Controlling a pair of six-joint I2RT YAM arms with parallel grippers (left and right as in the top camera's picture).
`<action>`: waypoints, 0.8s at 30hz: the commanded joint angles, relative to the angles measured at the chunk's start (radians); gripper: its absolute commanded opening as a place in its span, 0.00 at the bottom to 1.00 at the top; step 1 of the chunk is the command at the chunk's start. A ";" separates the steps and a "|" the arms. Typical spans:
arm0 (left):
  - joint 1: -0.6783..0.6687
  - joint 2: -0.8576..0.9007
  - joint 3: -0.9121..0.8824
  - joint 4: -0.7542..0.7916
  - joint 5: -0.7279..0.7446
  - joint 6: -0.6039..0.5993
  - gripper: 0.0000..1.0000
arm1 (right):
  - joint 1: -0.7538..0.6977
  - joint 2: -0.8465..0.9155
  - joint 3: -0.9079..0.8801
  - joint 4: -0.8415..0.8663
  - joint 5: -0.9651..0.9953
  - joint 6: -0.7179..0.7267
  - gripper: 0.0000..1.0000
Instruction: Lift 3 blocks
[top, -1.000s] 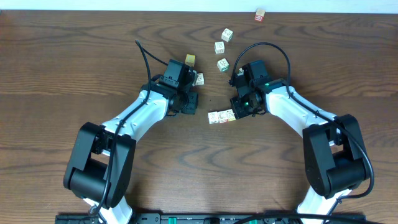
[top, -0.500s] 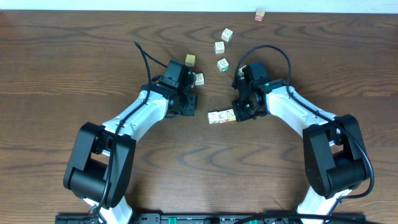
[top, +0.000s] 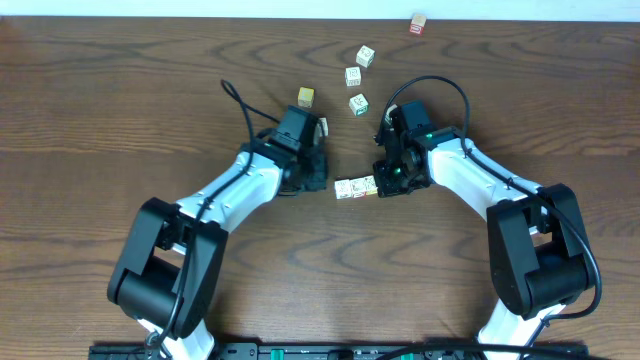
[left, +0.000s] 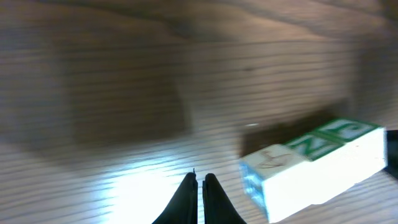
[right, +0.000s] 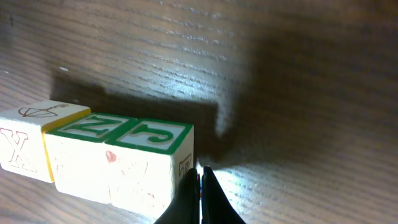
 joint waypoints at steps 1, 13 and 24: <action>-0.026 0.000 -0.011 0.023 -0.007 -0.056 0.07 | -0.005 0.007 -0.001 -0.013 -0.021 0.077 0.01; -0.032 0.001 -0.011 0.026 -0.015 -0.070 0.07 | -0.005 0.007 -0.001 -0.060 -0.031 0.165 0.01; -0.032 0.001 -0.011 0.023 -0.033 -0.069 0.07 | -0.005 0.007 -0.001 -0.056 -0.039 0.076 0.01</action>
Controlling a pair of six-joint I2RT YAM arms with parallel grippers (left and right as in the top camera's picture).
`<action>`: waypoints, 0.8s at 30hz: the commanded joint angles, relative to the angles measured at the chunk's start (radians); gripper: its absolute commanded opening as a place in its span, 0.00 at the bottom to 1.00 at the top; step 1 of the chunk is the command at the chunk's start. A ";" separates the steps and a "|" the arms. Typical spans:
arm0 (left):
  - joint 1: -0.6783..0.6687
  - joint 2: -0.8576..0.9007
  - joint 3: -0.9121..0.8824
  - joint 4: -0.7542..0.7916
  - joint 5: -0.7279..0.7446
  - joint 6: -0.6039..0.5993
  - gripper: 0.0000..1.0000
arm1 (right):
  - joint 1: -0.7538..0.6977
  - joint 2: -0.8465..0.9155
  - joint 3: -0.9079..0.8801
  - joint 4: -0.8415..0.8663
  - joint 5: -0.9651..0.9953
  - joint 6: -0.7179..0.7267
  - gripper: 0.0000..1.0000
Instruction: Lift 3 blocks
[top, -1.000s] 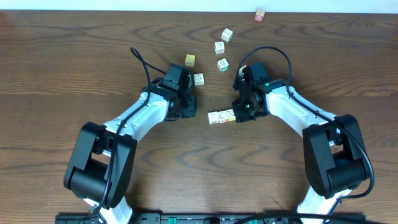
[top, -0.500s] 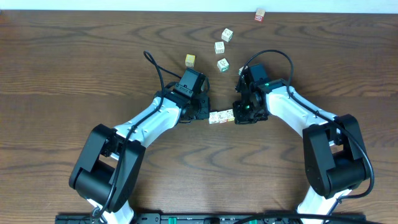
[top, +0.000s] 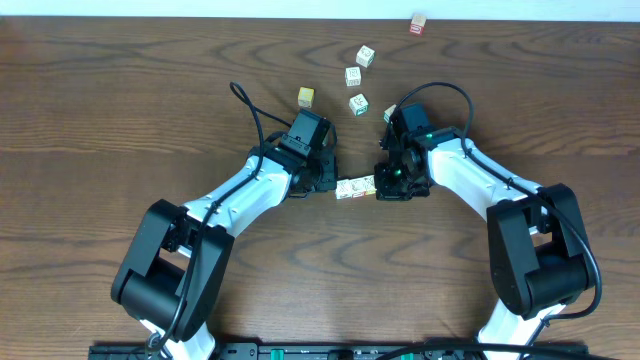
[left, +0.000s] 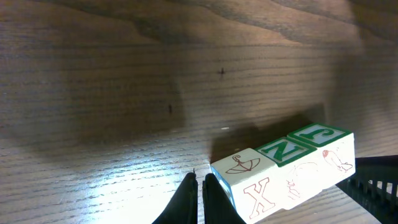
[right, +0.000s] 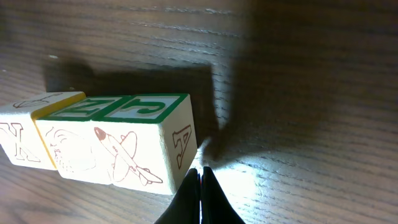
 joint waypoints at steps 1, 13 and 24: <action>0.002 0.001 -0.011 -0.005 -0.017 -0.001 0.07 | -0.005 0.007 -0.001 -0.001 0.031 -0.066 0.01; 0.002 0.001 -0.011 -0.022 -0.032 0.002 0.07 | -0.005 0.007 -0.001 0.039 0.068 -0.167 0.01; 0.002 0.001 -0.011 -0.031 -0.050 0.002 0.07 | 0.037 0.007 -0.001 0.069 -0.049 -0.146 0.01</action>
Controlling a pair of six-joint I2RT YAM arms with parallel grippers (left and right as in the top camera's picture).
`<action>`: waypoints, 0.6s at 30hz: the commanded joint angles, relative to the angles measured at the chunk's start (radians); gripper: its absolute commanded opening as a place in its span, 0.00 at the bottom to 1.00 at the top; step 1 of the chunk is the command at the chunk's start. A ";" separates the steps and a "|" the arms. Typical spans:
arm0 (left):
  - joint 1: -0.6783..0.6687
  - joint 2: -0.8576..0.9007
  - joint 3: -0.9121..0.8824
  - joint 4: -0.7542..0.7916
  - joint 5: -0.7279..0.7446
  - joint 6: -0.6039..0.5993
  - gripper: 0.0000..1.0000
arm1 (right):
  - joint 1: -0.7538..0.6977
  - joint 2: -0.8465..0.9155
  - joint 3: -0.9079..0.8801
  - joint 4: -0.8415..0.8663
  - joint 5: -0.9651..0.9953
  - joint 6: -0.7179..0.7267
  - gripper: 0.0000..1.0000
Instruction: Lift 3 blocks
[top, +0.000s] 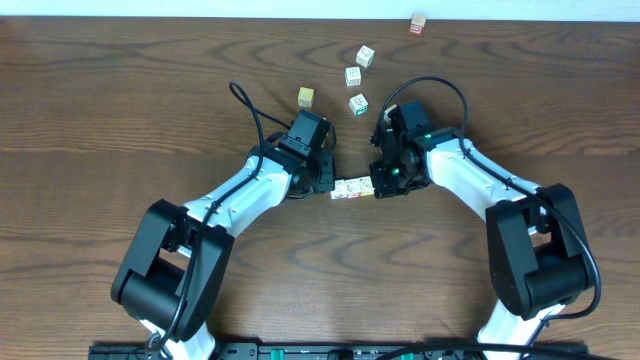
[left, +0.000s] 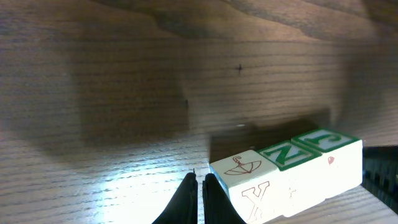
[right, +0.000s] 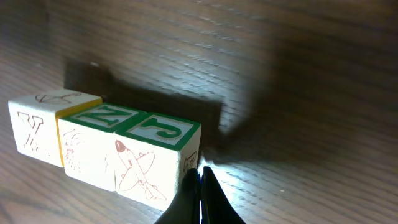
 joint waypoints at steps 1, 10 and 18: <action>0.002 0.001 -0.012 -0.006 -0.024 0.002 0.07 | 0.030 0.007 -0.001 -0.002 -0.027 0.018 0.01; 0.002 0.001 -0.011 -0.046 -0.100 0.002 0.07 | 0.031 0.007 -0.001 -0.010 -0.021 0.041 0.01; 0.002 0.001 -0.012 -0.077 -0.116 0.003 0.07 | 0.031 0.007 -0.001 -0.011 0.018 0.052 0.01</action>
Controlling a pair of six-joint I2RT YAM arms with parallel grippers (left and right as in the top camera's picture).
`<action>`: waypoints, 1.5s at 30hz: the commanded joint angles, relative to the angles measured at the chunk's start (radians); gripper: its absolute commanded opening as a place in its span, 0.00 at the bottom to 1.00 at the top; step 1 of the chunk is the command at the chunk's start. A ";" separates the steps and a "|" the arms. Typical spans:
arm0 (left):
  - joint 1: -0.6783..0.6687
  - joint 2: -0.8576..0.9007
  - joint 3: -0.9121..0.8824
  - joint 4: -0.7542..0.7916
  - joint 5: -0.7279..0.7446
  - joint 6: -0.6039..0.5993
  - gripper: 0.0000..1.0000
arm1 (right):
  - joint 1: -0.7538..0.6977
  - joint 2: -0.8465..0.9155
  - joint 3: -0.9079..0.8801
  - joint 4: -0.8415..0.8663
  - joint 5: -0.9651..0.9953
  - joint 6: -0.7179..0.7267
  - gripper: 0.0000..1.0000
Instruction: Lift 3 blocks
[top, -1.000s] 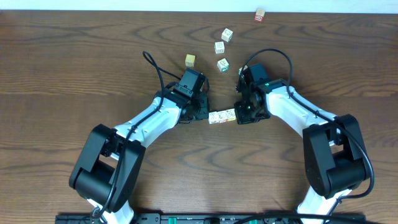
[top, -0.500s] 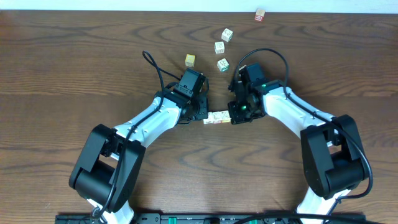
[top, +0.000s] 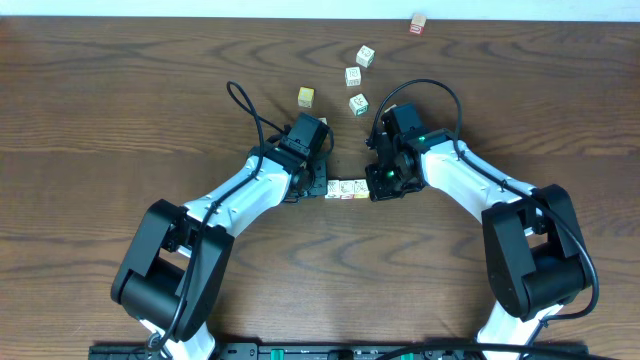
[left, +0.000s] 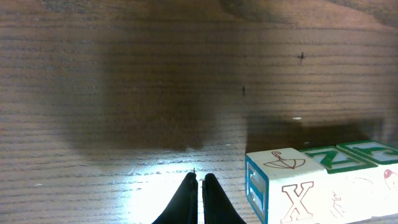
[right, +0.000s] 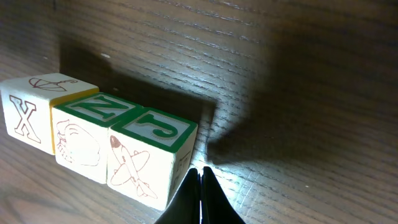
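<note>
Three white lettered blocks stand in a touching row on the wooden table. The X block with an umbrella on top is at the left end, the green Z block in the middle, the green J block at the right end. My left gripper is shut and empty, its tips low at the table just left of the X block, with a small gap showing. My right gripper is shut too, its tips against the J block's end face.
Loose blocks lie behind the arms: a yellow one, three white ones, and a red one near the far edge. Both arms reach in from the near side and meet at the row.
The row of three blocks lies slightly further left on the table. My right gripper has come left with it at the J end. My left gripper stands a little off the X block.
At first my left gripper was well left of the row while my right gripper, shut, stood at the J end. Then the left gripper, shut, was at the X end, with the row between both. Since then the row has shifted slightly left.
</note>
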 joint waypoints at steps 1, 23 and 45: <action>0.002 0.007 -0.010 0.005 0.030 0.020 0.07 | 0.005 0.007 -0.001 0.000 0.013 0.014 0.01; 0.001 0.072 -0.011 0.092 0.185 0.067 0.07 | 0.034 0.095 -0.001 0.052 0.023 0.138 0.01; -0.054 0.071 -0.010 0.160 0.285 0.116 0.07 | 0.058 0.100 0.002 0.058 -0.116 0.192 0.01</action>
